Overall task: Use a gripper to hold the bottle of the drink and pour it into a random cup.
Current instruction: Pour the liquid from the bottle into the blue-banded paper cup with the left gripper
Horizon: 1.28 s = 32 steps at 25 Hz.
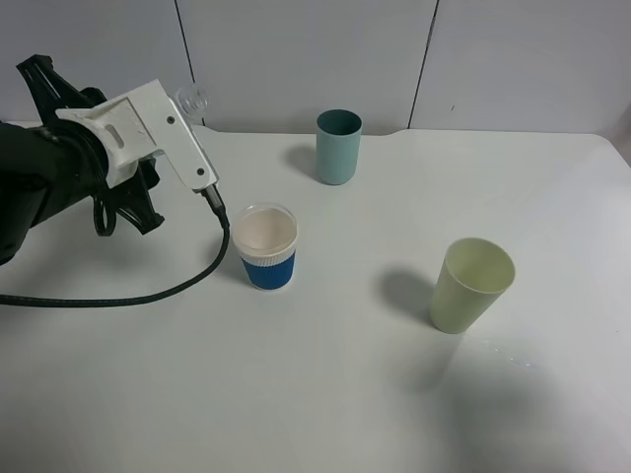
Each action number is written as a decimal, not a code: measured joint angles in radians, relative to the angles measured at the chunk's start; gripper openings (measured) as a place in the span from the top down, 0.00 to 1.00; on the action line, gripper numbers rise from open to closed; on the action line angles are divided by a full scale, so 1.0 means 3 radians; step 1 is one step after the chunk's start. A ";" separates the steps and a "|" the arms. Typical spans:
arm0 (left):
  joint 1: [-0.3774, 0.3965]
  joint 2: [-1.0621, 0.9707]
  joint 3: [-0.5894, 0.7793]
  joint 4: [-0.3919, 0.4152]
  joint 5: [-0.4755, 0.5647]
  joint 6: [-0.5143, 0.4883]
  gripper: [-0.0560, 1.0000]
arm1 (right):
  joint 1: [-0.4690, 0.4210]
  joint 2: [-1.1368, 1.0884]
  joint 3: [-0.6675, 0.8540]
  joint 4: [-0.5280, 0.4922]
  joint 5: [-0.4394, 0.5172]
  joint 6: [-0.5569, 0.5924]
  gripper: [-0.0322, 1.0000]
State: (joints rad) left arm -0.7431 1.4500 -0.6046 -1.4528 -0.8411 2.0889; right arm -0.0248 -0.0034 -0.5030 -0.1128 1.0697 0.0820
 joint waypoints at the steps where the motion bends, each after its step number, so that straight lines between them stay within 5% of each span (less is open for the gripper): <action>1: 0.0000 0.0002 0.0000 0.0004 0.0000 0.0020 0.47 | 0.0000 0.0000 0.0000 0.0000 0.0000 0.0000 0.35; 14: -0.0126 0.0303 0.0000 -0.0057 -0.0049 0.0612 0.47 | 0.0000 0.0000 0.0000 0.0000 0.0000 0.0000 0.35; 32: -0.0319 0.0357 0.0000 -0.0219 -0.0051 0.0866 0.47 | 0.0000 0.0000 0.0000 0.0000 0.0000 0.0000 0.35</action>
State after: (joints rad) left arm -0.8389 1.5571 -0.6046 -1.5186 -0.8563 2.3487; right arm -0.0248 -0.0034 -0.5030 -0.1128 1.0697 0.0820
